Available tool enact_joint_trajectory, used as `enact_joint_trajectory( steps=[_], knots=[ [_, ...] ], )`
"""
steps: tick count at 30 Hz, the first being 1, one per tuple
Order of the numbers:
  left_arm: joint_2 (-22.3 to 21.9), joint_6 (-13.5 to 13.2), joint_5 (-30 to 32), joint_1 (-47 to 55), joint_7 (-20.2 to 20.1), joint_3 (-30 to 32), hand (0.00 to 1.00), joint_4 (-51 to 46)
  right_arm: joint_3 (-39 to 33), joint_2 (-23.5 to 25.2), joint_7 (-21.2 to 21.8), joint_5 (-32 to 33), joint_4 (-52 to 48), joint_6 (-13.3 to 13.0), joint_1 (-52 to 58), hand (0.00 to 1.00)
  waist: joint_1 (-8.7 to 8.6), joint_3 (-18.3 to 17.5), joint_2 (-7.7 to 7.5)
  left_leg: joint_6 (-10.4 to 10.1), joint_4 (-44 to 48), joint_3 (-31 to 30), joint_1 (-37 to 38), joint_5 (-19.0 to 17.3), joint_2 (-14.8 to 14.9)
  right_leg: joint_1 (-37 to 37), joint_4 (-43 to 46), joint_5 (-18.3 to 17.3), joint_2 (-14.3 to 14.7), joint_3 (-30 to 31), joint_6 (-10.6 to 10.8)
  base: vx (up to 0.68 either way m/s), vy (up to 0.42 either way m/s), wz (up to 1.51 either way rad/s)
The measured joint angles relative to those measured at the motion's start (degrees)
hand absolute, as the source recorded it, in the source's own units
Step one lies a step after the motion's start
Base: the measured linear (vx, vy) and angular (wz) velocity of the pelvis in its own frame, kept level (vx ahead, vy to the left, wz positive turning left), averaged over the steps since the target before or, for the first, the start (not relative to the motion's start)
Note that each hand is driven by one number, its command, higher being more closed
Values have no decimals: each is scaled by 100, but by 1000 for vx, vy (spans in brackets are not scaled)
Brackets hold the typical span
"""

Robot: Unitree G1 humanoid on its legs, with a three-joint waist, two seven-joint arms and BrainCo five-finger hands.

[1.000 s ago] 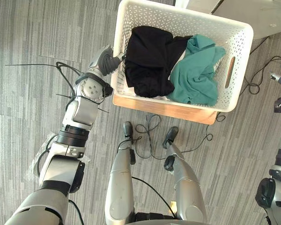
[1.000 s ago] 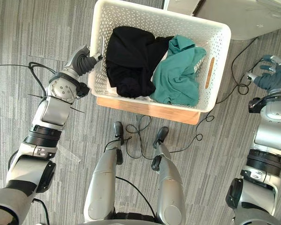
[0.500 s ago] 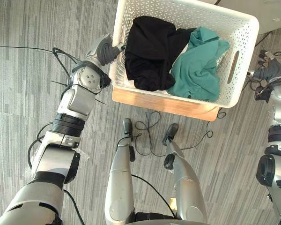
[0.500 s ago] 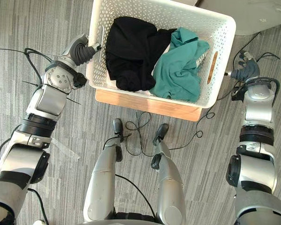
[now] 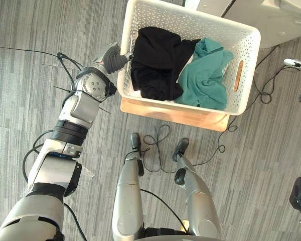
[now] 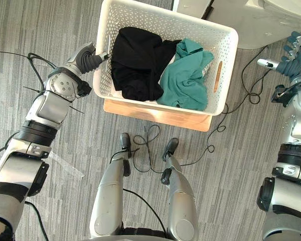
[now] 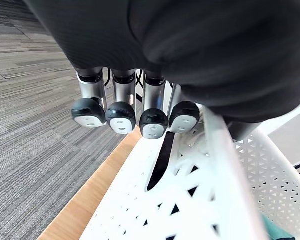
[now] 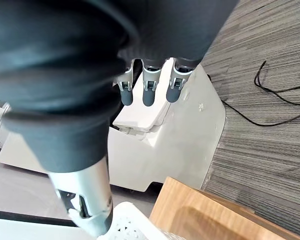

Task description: Pick up the laundry basket with both hands and put the clothes into the washing machine.

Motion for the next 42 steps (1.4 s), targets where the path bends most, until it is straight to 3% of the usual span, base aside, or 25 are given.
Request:
enact_joint_trajectory(
  steps=[9, 18, 22, 33, 34, 39, 42],
  knots=[
    [2, 3, -2, -23, 6, -6, 100, 0, 25, 87, -2, -51, -226, 10, -16, 0, 22, 1, -1, 9, 49, -5, -107, -6, 4, -79, 13, 30, 1, -19, -41, 25, -8, 0],
    [-3, 11, -5, -27, 10, -3, 100, -1, 618, 708, 125, -136, -187, 17, -53, 0, 10, 2, -4, 13, 49, -24, -138, -9, 6, -107, 22, 24, -1, -30, -34, 23, -7, 0],
    [-1, 22, -6, -89, 45, -9, 100, 3, 931, 951, 136, -129, 56, 13, -267, 0, 16, 3, -5, 15, 69, -40, -297, -4, 4, -233, 40, 27, -5, -73, -37, 5, -1, 1],
    [-7, 70, -6, -275, 161, -55, 100, 26, 1409, 1017, 184, -131, 956, 20, -618, 0, 13, 3, -5, -17, 20, -199, -362, 19, -11, -205, -28, 28, 15, -219, -38, 44, -6, 5],
    [-4, 74, -6, -279, 169, -58, 100, 29, 1393, 1039, 226, -133, 998, 19, -640, 100, -12, 3, -6, -57, -22, -239, -361, 48, -22, -182, -53, 28, 16, -269, -38, 31, -11, 13],
    [-3, 74, -3, -296, 232, -93, 100, 28, 1389, 1051, 231, -37, 1122, -97, -661, 100, -12, -1, -13, -101, -223, -325, -332, 196, -30, -140, -126, 32, 52, -378, -44, 22, -16, 12],
    [18, 68, 1, -284, 273, -30, 100, -8, 1378, 1155, -71, 42, 996, -105, -635, 100, 11, -1, -13, -121, -378, -334, -281, 303, -17, -102, -237, 78, 103, -404, -110, 20, -30, 3]
  ],
)
